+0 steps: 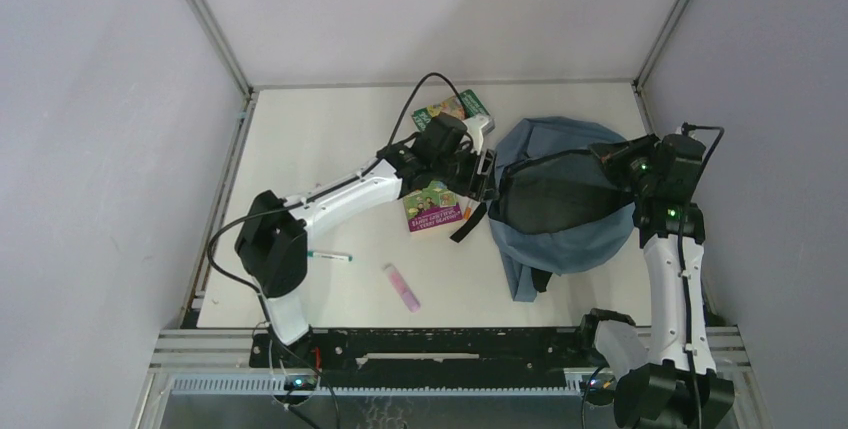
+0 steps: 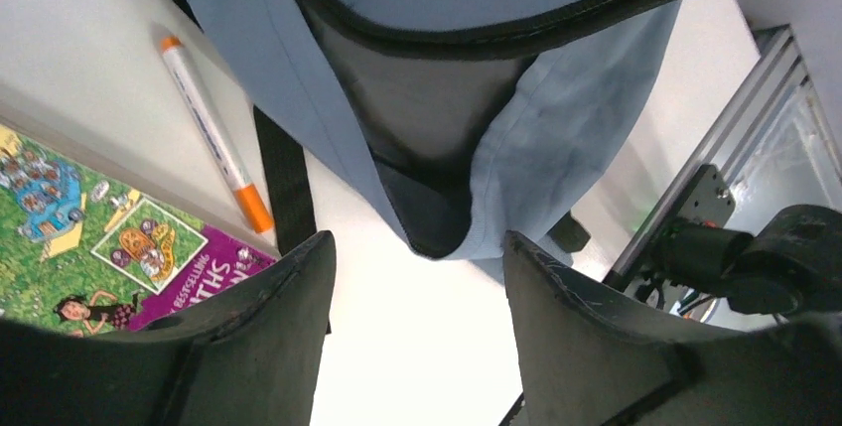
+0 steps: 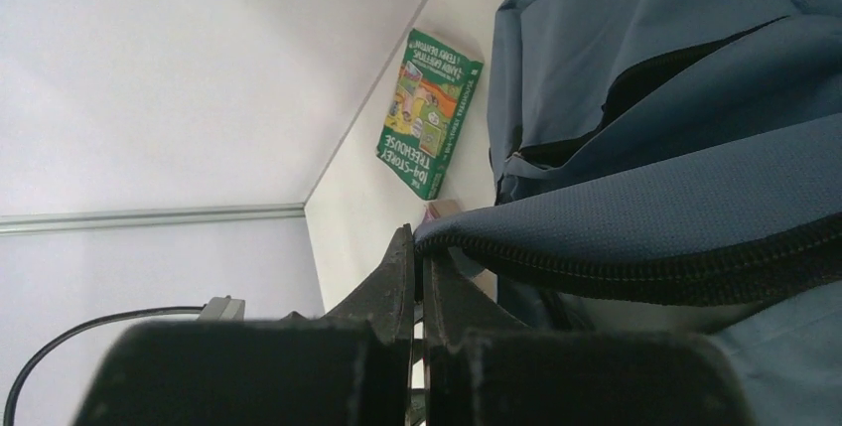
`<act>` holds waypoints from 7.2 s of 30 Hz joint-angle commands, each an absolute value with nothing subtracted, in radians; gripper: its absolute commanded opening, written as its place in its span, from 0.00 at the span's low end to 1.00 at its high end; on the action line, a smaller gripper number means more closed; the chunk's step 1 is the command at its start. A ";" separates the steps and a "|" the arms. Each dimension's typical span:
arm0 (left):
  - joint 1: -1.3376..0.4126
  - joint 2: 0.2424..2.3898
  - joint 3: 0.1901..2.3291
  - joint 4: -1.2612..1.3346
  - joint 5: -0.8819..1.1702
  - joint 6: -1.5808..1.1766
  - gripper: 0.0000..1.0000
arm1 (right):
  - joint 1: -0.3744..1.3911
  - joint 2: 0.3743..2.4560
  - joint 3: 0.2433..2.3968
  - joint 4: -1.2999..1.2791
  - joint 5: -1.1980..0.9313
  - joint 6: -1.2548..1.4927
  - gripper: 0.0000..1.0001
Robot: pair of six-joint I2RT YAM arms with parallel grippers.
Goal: Pack the student bag
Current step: Adjust the student bag at the center of the board.
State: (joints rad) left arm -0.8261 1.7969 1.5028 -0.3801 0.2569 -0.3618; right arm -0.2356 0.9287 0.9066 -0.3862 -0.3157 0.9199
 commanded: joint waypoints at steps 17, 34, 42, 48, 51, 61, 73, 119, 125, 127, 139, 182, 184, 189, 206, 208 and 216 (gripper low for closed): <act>-0.884 2.093 1.631 -0.287 0.326 -0.488 0.00 | -0.339 0.817 0.957 -0.579 -0.319 0.780 0.00; -0.825 2.371 2.218 -0.497 0.242 -0.391 0.08 | -0.280 0.412 0.880 -0.985 -0.231 0.960 0.00; -0.821 2.181 2.067 -0.540 0.197 -0.322 0.44 | -0.262 0.488 0.847 -0.836 -0.234 1.059 0.00; -0.831 2.014 1.915 -0.564 0.186 -0.389 0.45 | -0.243 0.583 0.848 -0.738 -0.219 1.101 0.00; -0.860 1.981 1.857 -0.564 0.190 -0.445 0.44 | -0.241 0.595 0.848 -0.711 -0.203 1.109 0.00; -0.933 1.915 1.775 -0.374 0.532 -0.494 0.47 | -0.247 0.589 0.847 -0.727 -0.218 1.080 0.00; -0.954 1.743 1.342 0.115 0.409 -0.028 0.48 | -0.259 0.608 0.851 -0.744 -0.284 1.037 0.00; -1.015 2.098 1.635 0.431 0.345 0.219 0.00 | -0.292 0.666 0.851 -0.783 -0.468 0.917 0.21; -0.991 2.045 1.623 0.494 0.338 0.163 0.00 | -0.305 0.636 0.863 -0.868 -0.524 0.809 0.52; -0.985 2.043 1.628 0.495 0.362 0.142 0.00 | -0.305 0.622 0.893 -0.906 -0.555 0.761 0.54; -0.950 2.002 1.601 0.563 0.381 0.021 0.00 | -0.167 0.566 1.060 -0.928 -0.254 0.500 0.78; -0.890 1.762 1.412 0.282 0.143 -0.337 0.28 | 0.106 0.880 1.021 -0.844 0.057 0.452 0.00; -0.893 1.831 1.585 -0.068 0.076 -0.406 0.19 | 0.076 0.873 1.002 -0.830 0.016 0.459 0.00; -0.921 1.939 1.681 -0.295 0.003 -0.555 0.39 | 0.034 0.867 0.986 -0.808 -0.037 0.472 0.00; -1.032 2.262 1.955 -0.476 0.110 -0.746 0.46 | 0.008 0.855 0.986 -0.817 -0.069 0.476 0.00; -1.040 2.279 1.977 -0.474 0.106 -0.743 0.51 | 0.008 0.856 0.986 -0.821 -0.069 0.473 0.00; -1.077 2.387 2.129 -0.682 -0.042 -0.712 0.71 | 0.008 0.850 0.986 -0.831 -0.067 0.474 0.00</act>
State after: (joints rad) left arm -1.0618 2.3585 2.0686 -0.5743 0.0509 -0.7086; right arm 0.0128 0.8715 0.9760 -0.8635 -0.0582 0.4557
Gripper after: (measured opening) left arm 0.670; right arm 0.021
